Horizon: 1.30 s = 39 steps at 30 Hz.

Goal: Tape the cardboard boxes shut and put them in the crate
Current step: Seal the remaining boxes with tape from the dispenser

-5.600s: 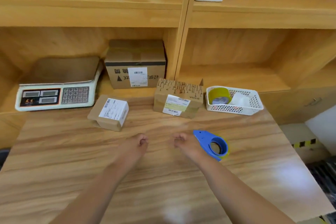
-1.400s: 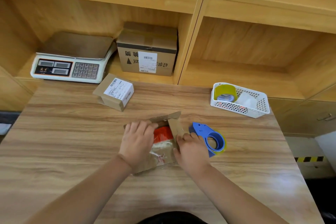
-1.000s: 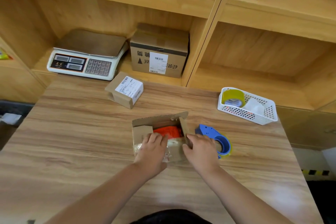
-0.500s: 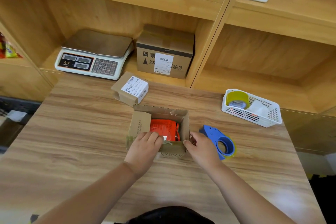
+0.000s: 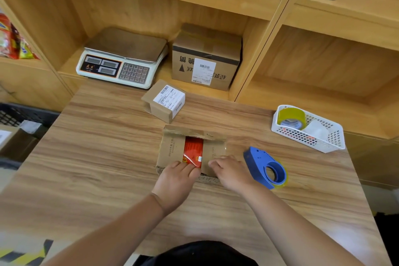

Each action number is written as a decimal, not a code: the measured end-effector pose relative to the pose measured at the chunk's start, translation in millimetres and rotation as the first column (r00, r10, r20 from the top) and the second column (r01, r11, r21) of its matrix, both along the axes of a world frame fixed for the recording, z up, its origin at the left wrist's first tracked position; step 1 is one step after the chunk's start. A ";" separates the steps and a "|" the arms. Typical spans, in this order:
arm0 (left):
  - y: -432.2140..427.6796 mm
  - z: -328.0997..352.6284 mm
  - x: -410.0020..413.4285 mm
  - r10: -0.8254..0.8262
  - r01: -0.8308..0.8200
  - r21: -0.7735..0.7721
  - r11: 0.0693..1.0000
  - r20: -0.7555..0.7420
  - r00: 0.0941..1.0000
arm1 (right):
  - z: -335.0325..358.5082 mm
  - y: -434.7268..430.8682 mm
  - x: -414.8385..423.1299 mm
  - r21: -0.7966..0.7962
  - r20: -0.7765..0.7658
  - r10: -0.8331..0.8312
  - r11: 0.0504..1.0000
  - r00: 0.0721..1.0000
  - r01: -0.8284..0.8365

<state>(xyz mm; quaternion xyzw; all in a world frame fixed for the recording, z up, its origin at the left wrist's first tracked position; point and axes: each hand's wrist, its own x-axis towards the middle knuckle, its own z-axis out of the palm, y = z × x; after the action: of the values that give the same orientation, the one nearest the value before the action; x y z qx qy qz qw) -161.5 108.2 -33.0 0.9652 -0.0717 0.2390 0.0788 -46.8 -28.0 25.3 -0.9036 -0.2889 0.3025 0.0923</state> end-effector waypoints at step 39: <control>61.5 7.2 43.0 0.350 -0.597 -0.359 0.717 -0.555 0.754 | -43.6 -15.9 30.9 0.186 -0.014 -0.115 0.976 0.993 0.116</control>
<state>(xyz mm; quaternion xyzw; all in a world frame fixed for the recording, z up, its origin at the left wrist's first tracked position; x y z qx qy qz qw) -118.5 169.7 -25.8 0.9190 0.2728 0.0319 0.2828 -15.9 -43.8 -18.3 -0.9058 -0.2628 0.2695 0.1946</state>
